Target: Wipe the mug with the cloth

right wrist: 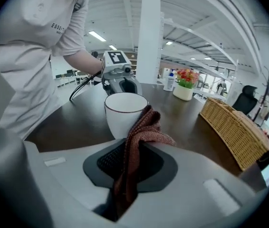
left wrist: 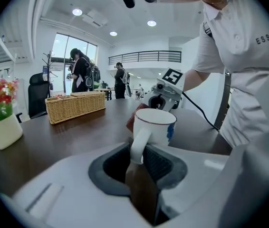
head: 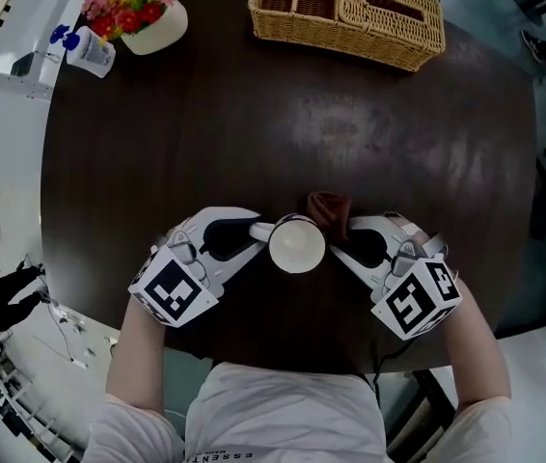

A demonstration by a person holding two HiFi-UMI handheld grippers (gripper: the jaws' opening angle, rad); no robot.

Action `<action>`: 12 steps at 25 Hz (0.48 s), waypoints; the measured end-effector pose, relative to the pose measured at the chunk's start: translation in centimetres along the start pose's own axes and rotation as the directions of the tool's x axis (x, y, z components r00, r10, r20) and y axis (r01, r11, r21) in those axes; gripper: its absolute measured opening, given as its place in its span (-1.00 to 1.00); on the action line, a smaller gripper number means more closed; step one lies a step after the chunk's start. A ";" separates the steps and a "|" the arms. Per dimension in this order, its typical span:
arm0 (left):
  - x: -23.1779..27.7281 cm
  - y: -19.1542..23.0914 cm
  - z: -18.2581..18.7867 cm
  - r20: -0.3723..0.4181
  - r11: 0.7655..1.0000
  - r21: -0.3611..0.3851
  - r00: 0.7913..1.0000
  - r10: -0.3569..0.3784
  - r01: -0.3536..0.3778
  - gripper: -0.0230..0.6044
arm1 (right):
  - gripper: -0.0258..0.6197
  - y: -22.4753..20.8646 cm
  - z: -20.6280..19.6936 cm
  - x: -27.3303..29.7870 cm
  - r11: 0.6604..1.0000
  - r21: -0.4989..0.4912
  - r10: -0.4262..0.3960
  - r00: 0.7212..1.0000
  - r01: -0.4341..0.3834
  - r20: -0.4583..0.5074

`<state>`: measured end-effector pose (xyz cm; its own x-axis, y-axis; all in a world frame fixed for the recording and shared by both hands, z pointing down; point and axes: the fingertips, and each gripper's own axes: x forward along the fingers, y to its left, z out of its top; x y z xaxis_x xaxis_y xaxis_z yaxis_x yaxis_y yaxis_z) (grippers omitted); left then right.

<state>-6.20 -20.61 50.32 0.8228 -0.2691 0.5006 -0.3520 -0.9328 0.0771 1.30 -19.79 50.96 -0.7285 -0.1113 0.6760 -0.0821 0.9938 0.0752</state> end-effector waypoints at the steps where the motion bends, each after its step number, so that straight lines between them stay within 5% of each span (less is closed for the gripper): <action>1: 0.0 -0.1 0.1 0.014 1.000 -0.009 1.000 0.027 -0.027 -0.68 | -0.67 0.3 -0.1 -0.3 1.000 0.017 -0.022 1.000 0.022 0.005; 9: -0.9 -2.0 -0.1 0.032 0.983 -0.077 0.985 0.169 -0.166 -0.68 | -0.66 2.3 0.0 -2.6 0.974 0.190 -0.130 0.991 0.122 0.031; 12: -1.1 -2.9 -0.2 0.031 0.980 -0.035 0.980 0.197 -0.196 -0.67 | -0.66 1.8 0.7 -3.1 0.948 0.263 -0.202 0.977 0.177 0.073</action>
<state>-6.20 -17.60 49.76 0.7507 -0.4553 0.4786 -0.5219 -0.8530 0.0071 2.96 -17.66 48.53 -0.7444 -0.3100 0.5915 -0.3856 0.9227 -0.0018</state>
